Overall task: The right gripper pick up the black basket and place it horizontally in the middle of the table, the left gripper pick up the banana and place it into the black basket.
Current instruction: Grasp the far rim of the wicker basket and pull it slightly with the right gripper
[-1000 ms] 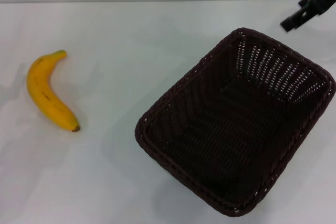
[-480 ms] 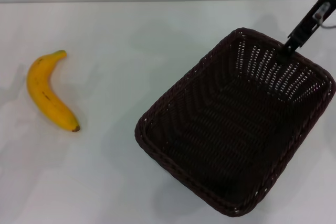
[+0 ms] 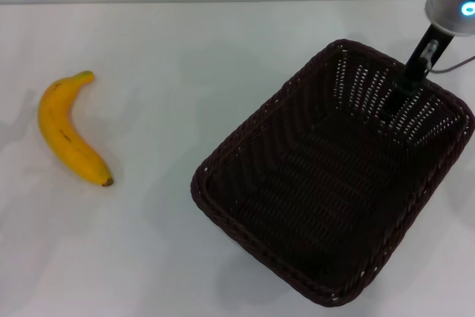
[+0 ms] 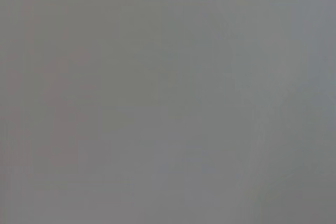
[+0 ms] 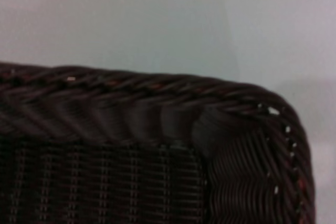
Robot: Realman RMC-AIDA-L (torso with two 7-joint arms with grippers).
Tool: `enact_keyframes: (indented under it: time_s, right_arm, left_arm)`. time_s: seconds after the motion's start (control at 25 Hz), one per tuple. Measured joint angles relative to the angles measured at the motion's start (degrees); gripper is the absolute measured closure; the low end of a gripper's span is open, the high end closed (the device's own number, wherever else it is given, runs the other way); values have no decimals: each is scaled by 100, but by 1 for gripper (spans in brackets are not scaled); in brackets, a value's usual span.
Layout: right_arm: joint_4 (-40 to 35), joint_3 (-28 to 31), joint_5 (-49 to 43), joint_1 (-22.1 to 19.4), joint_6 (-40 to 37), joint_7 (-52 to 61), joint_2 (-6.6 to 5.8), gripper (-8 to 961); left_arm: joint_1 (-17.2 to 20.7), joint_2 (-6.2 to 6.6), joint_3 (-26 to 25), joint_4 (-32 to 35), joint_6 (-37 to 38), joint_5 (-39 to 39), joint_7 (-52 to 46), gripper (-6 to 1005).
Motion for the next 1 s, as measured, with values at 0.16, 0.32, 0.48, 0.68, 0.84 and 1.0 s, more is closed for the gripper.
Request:
enact_keyframes:
  time_s: [0.16, 0.32, 0.48, 0.68, 0.84, 1.0]
  right_arm:
    - [-15, -91, -46, 11, -31, 31, 67, 199]
    - [4, -110, -61, 14, -70, 34, 73, 238]
    - [6, -158, -69, 22, -43, 33, 69, 382]
    - [10, -276, -207, 50, 25, 184, 73, 616]
    - [12, -262, -228, 51, 73, 436, 74, 708]
    - [-85, 111, -191, 46, 275, 1024, -55, 751]
  left_arm:
    - [5, 2, 39, 0, 5, 0, 1, 215]
    - [15, 2, 40, 0, -24, 0, 3, 215]
    - [24, 11, 40, 0, -35, 0, 7, 215]
    - [26, 11, 40, 0, -37, 0, 102, 215]
    - [29, 10, 107, -1, -44, 1, 126, 215]
    - [50, 0, 110, -1, -128, -61, 214, 215]
